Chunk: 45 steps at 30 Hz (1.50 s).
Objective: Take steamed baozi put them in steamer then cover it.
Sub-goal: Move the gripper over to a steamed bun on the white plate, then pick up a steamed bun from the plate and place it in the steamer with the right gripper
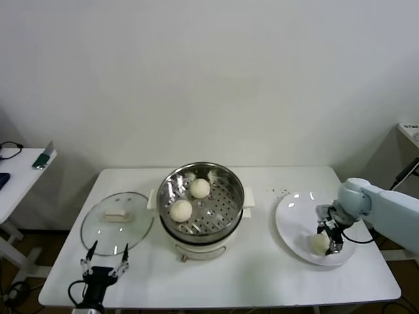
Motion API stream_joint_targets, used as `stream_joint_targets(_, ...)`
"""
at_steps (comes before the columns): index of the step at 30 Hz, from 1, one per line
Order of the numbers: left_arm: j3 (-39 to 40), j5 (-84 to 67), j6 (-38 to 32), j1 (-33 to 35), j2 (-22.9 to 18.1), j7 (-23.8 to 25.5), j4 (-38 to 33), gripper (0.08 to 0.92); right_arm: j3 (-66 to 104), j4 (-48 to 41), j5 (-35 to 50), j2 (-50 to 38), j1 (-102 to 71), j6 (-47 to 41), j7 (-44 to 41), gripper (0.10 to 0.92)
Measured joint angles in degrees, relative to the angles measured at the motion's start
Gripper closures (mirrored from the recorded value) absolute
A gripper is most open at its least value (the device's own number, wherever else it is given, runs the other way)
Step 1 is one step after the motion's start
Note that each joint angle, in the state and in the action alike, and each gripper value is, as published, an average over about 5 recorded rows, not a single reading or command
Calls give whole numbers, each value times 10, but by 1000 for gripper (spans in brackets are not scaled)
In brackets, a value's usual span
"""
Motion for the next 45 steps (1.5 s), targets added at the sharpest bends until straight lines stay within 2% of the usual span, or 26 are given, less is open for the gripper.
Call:
stream_joint_targets(7, 0, 0, -1, 2, -1, 0, -1, 177, -33, 17, -1, 1, 48, 48, -5, 334)
stream_joint_targets(15, 0, 0, -1, 6, -4, 0, -3, 177, -110, 32, 2, 39, 189, 162, -21, 337)
stream_joint_targets(22, 0, 0, -3, 10, -8, 0, -6, 177, -158, 38, 22, 121, 328, 272, -34, 330)
stream_joint_targets(28, -1, -5, -4, 14, -12, 0, -13, 177, -164, 46, 31, 201, 387, 333, -44, 330)
stream_joint_targets(45, -2, -9, -6, 25, -15, -1, -28, 177, -152, 40, -4, 401, 350, 398, -63, 330)
